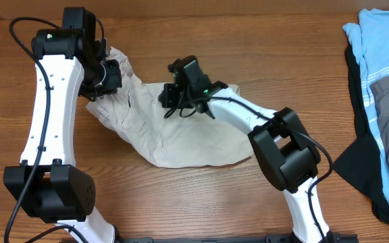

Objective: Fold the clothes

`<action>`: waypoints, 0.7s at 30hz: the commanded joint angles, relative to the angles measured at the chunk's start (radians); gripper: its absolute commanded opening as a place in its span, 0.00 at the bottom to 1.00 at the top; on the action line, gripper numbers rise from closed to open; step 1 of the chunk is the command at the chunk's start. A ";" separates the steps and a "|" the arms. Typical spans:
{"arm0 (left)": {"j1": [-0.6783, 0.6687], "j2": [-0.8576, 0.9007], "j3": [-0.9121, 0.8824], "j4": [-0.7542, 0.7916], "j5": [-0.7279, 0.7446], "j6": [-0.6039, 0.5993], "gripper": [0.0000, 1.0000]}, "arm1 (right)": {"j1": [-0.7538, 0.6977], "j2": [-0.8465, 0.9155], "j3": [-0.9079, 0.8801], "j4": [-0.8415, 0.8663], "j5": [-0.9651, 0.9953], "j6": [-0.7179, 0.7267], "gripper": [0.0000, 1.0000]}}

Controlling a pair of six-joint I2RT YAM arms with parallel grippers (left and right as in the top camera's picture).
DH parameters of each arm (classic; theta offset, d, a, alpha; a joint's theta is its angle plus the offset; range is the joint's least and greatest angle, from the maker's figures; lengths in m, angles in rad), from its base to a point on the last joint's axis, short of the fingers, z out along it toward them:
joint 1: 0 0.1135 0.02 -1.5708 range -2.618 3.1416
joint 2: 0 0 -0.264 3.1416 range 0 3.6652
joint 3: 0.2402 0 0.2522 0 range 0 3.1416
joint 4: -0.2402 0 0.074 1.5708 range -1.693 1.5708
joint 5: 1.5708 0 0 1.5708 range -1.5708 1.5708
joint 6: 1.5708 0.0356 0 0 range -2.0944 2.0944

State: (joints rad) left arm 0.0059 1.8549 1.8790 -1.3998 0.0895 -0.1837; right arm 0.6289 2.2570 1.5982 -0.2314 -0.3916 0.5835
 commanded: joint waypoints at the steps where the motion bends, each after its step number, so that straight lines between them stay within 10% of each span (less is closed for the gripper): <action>1: -0.013 -0.045 0.021 -0.002 0.004 -0.006 0.04 | 0.023 0.037 0.026 0.005 0.036 -0.004 0.04; 21: -0.058 -0.045 0.021 -0.005 -0.044 0.027 0.04 | -0.032 -0.068 0.032 0.054 -0.047 -0.068 0.04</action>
State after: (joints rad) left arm -0.0368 1.8549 1.8790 -1.4063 0.0597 -0.1791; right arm 0.6655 2.3184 1.5990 -0.1268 -0.3737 0.5499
